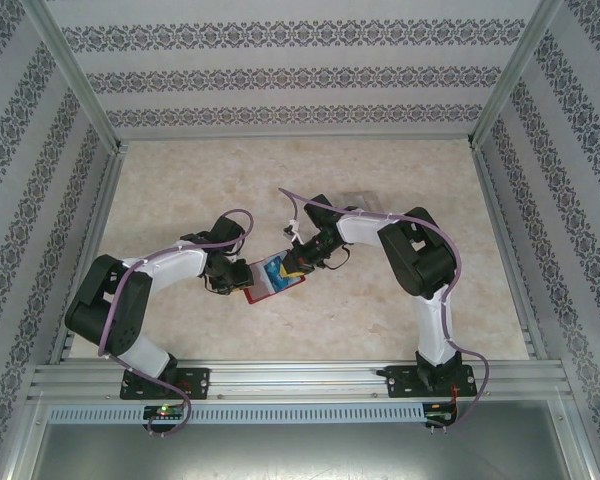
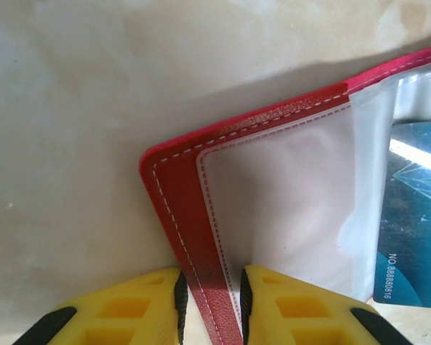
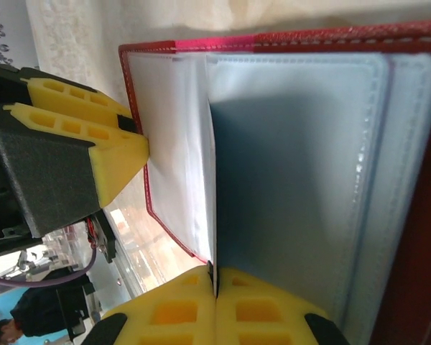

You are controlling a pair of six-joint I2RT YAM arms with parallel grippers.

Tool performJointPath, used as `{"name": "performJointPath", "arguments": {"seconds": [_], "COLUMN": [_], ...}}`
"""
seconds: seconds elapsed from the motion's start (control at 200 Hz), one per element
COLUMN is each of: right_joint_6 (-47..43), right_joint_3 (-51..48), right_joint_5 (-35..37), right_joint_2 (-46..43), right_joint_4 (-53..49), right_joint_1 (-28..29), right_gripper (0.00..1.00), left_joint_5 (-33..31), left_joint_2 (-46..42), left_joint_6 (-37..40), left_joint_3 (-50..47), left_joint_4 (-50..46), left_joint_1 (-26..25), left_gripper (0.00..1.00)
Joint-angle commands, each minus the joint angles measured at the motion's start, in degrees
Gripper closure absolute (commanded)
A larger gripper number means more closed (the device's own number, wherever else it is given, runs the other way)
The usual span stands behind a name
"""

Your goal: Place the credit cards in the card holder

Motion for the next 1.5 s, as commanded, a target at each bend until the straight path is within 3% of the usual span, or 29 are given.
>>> {"name": "performJointPath", "arguments": {"seconds": [0.0,0.834,1.499], "right_joint_6": [1.9,1.81,11.49], "right_joint_3": [-1.68,-1.63,-4.27], "right_joint_5": [-2.11,-3.52,-4.41], "right_joint_2": [0.52,4.0,4.16], "right_joint_4": [4.26,6.14,17.64], "right_joint_1": [-0.18,1.31,4.32], "right_gripper": [1.0,1.0,1.0], "left_joint_5": [-0.84,-2.56,-2.8], "left_joint_2": [2.73,3.59,2.79], "left_joint_6": [1.27,0.57,0.49], "left_joint_3": [0.22,0.06,0.32], "left_joint_4": [4.15,3.43,2.7], "left_joint_1": [-0.16,-0.07,-0.07], "left_gripper": [0.71,0.7,0.68]}}
